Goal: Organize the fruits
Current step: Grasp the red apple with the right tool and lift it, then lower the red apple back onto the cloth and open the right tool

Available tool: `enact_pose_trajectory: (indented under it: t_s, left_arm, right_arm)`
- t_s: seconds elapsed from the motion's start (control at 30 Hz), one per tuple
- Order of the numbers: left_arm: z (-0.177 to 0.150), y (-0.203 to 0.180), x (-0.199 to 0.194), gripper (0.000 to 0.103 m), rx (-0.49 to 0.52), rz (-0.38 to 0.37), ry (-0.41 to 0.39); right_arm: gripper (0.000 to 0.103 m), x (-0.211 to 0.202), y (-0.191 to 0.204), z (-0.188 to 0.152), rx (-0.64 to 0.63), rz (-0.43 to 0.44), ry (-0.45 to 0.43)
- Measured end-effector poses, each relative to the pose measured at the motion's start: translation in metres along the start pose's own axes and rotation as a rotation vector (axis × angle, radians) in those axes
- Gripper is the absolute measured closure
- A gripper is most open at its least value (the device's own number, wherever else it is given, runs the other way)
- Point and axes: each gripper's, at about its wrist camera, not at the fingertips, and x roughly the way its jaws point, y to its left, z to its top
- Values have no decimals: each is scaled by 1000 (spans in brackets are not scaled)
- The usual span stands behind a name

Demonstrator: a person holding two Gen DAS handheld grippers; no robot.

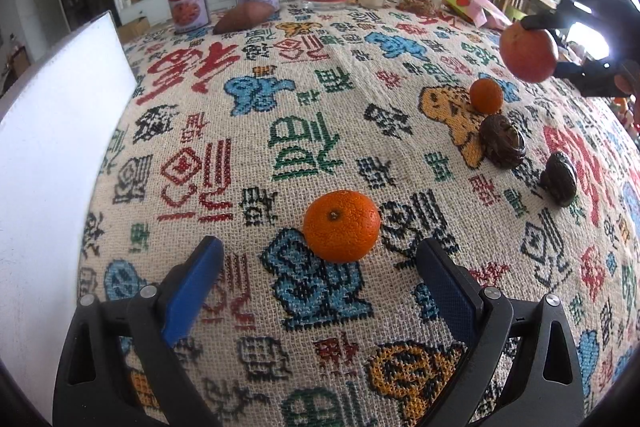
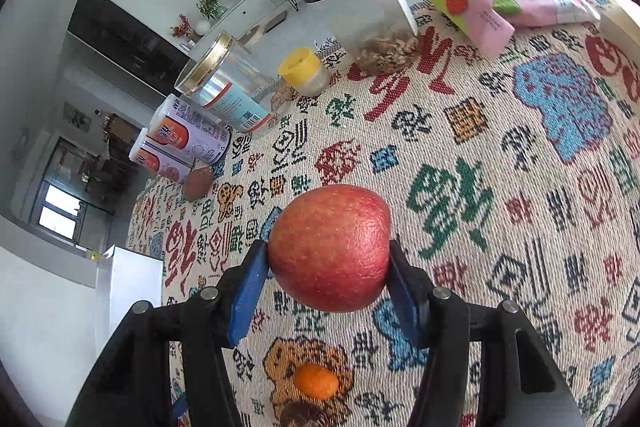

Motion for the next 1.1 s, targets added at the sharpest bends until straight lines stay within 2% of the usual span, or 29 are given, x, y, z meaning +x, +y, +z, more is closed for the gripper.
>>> enact_pose_trajectory:
  t_s: [0.1, 0.17, 0.2, 0.3, 0.43, 0.57, 0.73, 0.83, 0.9, 0.97, 1.1]
  left_arm:
    - [0, 0, 0, 5, 0, 0, 0]
    - [0, 0, 0, 5, 0, 0, 0]
    - [0, 0, 0, 5, 0, 0, 0]
    - [1, 0, 0, 5, 0, 0, 0]
    - [1, 0, 0, 5, 0, 0, 0]
    - [1, 0, 0, 5, 0, 0, 0]
    - [1, 0, 0, 4, -1, 1, 0]
    - [1, 0, 0, 4, -1, 0, 0]
    - [1, 0, 0, 4, -1, 1, 0]
    - [1, 0, 0, 4, -1, 1, 0]
    - [1, 0, 0, 4, -1, 1, 1]
  right_arm:
    - [45, -49, -56, -52, 175, 120, 17]
    - [45, -71, -91, -86, 282, 163, 15]
    - [45, -79, -108, -98, 331, 170, 4]
    - [45, -96, -142, -123, 434, 264, -57]
    - [39, -118, -144, -127, 378, 165, -153]
    - [36, -127, -145, -125, 351, 61, -157]
    - [36, -131, -136, -126, 291, 0, -161]
    - [36, -140, -123, -128, 228, -64, -206]
    - [35, -155, -111, -136, 164, -136, -264]
    - [31, -169, -97, -147, 71, -236, -286]
    - [16, -167, -56, -185, -198, -442, -231]
